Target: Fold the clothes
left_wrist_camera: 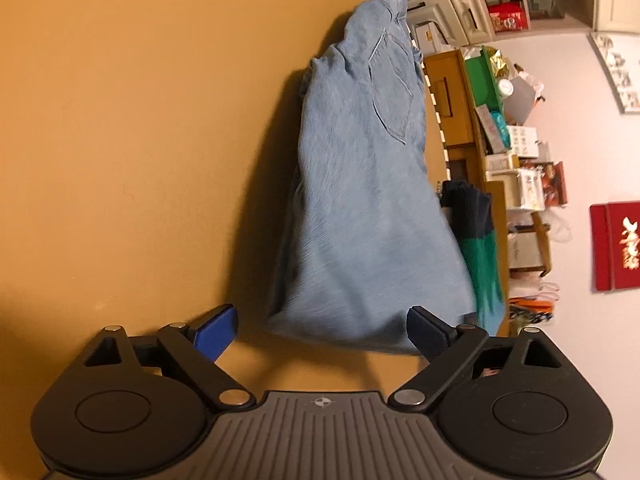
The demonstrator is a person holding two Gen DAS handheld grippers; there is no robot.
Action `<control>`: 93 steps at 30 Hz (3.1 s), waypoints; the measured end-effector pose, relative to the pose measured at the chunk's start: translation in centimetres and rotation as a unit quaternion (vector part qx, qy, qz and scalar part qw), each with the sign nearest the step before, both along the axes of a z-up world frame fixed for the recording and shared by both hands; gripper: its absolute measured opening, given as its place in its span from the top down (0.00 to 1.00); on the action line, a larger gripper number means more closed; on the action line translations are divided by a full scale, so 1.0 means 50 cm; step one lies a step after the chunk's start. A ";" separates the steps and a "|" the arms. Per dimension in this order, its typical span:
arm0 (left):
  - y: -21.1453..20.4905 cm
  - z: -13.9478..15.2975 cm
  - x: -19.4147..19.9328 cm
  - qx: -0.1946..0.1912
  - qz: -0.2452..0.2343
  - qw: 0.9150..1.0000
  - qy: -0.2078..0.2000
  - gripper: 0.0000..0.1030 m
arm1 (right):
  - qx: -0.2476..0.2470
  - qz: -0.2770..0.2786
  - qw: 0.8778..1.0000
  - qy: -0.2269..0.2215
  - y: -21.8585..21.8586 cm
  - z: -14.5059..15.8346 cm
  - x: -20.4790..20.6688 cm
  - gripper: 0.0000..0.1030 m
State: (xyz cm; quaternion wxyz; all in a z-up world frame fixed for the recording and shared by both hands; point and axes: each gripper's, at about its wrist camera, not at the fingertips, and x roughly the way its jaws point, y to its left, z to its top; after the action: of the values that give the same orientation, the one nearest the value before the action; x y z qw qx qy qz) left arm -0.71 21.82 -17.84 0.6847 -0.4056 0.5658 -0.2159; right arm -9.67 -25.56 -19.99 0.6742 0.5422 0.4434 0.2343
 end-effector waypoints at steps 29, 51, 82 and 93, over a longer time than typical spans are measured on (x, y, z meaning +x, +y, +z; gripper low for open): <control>0.030 0.018 0.048 -0.108 0.030 0.994 0.013 0.80 | 0.094 -0.026 0.989 0.111 0.019 -0.087 0.078 0.69; 0.109 0.102 -0.264 -0.054 0.011 0.987 0.149 0.81 | 0.016 0.029 0.987 0.160 0.068 0.018 -0.236 0.81; 0.009 0.103 0.302 -0.012 0.222 0.942 0.253 0.59 | 0.055 -0.105 0.961 0.248 0.091 -0.060 0.273 0.58; 0.048 0.255 0.350 0.030 0.152 0.988 -0.007 0.26 | -0.216 -0.048 0.972 -0.082 0.116 0.126 0.274 0.49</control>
State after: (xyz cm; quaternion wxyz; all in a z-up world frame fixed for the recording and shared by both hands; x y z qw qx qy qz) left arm 16.81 24.23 -5.10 0.7255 -0.4647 0.4987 -0.0947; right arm 4.04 -19.79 -13.69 0.8198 0.3834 0.4002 0.1439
